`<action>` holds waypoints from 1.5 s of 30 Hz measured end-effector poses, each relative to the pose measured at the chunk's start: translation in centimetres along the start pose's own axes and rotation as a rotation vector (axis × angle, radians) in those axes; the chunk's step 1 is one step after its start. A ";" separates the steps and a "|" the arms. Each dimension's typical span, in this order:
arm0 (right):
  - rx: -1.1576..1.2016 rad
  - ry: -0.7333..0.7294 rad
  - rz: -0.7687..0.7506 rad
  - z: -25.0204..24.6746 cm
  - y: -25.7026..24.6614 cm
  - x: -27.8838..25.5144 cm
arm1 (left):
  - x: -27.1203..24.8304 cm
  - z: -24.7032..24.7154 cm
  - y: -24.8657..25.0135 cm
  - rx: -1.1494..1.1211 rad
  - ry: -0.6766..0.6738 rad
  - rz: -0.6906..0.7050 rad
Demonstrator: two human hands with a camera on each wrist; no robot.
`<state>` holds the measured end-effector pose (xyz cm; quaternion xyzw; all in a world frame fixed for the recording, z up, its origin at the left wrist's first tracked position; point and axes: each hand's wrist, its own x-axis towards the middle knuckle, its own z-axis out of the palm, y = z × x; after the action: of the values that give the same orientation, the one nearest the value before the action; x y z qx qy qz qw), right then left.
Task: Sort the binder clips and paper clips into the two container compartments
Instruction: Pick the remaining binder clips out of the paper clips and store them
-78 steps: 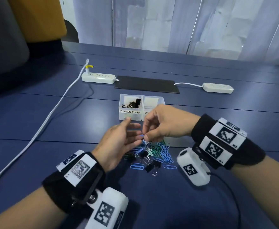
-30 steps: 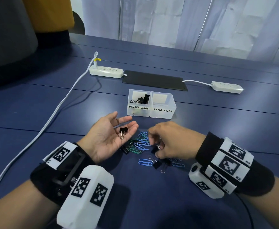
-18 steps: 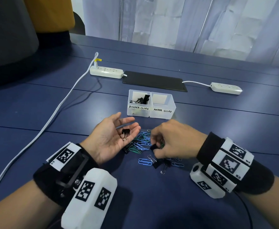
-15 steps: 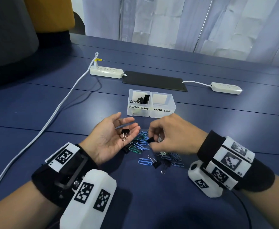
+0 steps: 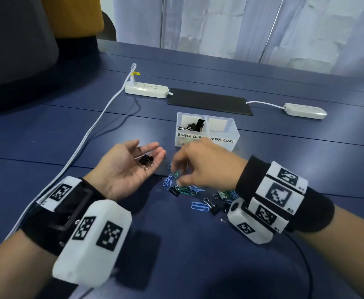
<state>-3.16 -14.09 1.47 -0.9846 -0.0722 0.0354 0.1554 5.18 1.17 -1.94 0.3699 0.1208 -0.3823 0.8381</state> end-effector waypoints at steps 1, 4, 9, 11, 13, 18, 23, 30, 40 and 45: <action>-0.015 -0.083 -0.011 0.5 -0.2 -0.1 | -0.1 -0.2 0.3 0.002 0.006 0.016; -0.030 -0.175 -0.017 1.5 -0.6 0.1 | -0.1 -0.3 0.5 0.027 0.014 0.031; 0.000 -0.169 -0.001 1.2 -0.2 -0.1 | -0.2 0.2 -0.4 0.082 0.008 0.020; 0.017 -0.125 0.011 0.3 0.2 -0.5 | -0.3 0.5 -1.1 0.117 0.016 0.022; 0.037 -0.041 0.008 -1.1 0.5 -0.9 | -0.4 1.0 -1.9 0.149 0.019 0.011; 0.028 0.047 -0.035 -2.7 0.0 -1.3 | -1.0 2.9 -4.7 0.177 -0.108 -0.102; 0.023 0.097 -0.003 -2.6 1.0 -3.4 | -0.7 3.8 -5.7 0.114 -0.127 -0.141; -0.017 -0.094 0.127 -0.1 1.7 -6.7 | -0.4 3.5 -5.2 0.161 -0.001 -0.074; -0.004 -0.144 0.154 0.1 1.9 -6.6 | -0.5 3.4 -5.0 0.169 -0.008 -0.061; 0.088 0.048 0.103 -3.0 1.5 -6.0 | -0.8 3.6 -6.2 0.206 -0.018 -0.071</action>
<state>-8.65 -17.34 4.15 -0.9798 -0.0163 0.0226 0.1980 -0.21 -3.65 -2.32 0.4460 0.0864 -0.4254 0.7827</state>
